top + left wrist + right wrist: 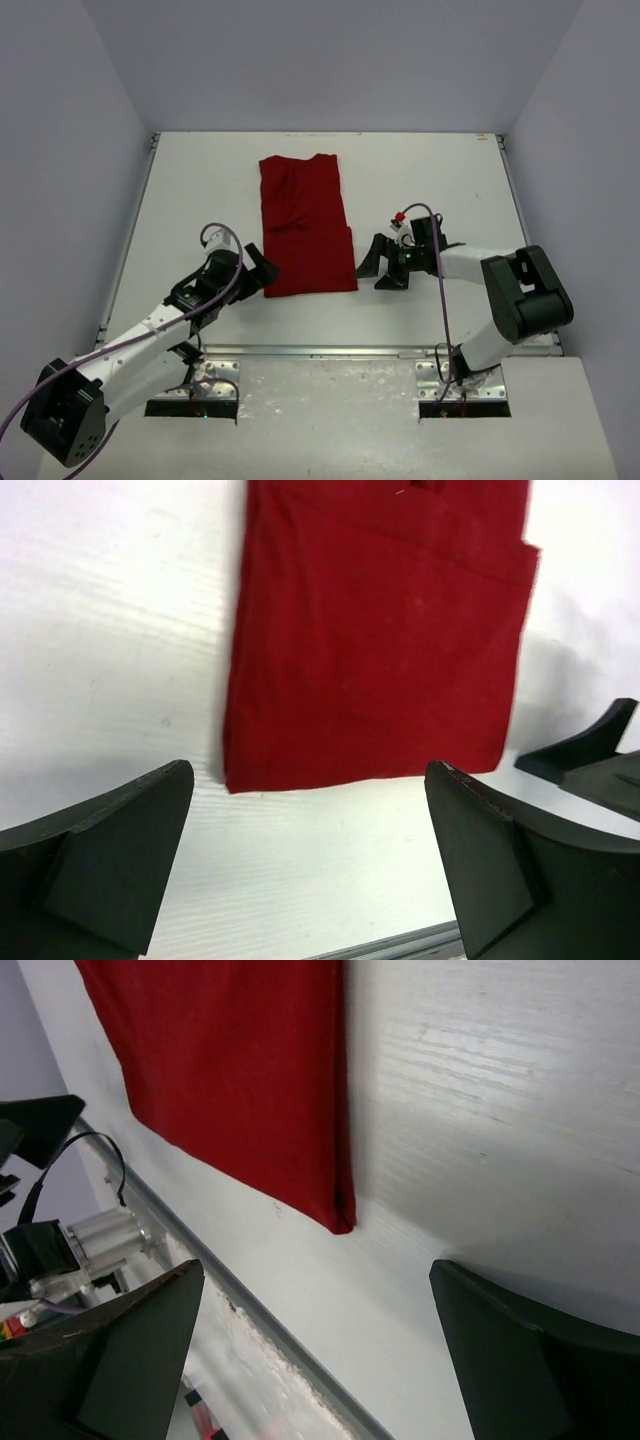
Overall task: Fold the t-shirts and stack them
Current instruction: Fold the tshirt
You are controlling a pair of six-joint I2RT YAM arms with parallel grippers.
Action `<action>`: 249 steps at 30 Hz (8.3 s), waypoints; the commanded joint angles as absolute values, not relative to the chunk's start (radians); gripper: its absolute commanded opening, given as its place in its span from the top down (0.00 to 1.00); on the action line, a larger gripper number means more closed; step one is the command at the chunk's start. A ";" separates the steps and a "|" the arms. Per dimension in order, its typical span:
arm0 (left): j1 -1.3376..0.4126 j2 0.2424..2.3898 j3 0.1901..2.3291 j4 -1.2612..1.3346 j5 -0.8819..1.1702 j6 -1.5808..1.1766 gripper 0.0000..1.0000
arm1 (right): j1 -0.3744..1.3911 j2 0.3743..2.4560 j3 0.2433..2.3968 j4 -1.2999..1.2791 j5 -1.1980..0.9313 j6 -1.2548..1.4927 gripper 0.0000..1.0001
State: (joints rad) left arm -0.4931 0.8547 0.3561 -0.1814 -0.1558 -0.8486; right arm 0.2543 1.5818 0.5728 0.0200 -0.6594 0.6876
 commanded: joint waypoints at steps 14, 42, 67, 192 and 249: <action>-0.491 1.099 0.175 0.034 -0.005 -0.923 0.57 | 0.420 1.676 0.614 -0.014 -0.405 0.744 0.50; -0.491 0.893 0.199 -0.032 0.023 -0.812 1.00 | 0.437 1.465 0.543 0.032 -0.459 0.755 0.99; -0.491 1.034 0.221 0.055 0.020 -0.861 0.57 | 0.437 1.463 0.548 0.025 -0.468 0.759 0.99; -0.060 2.028 1.361 0.190 0.221 -0.842 1.00 | 0.212 2.614 2.240 0.125 -0.681 0.742 0.84; -0.469 1.242 0.719 -0.114 -0.145 -0.566 0.20 | 0.391 1.405 0.756 -0.077 -0.279 0.456 0.30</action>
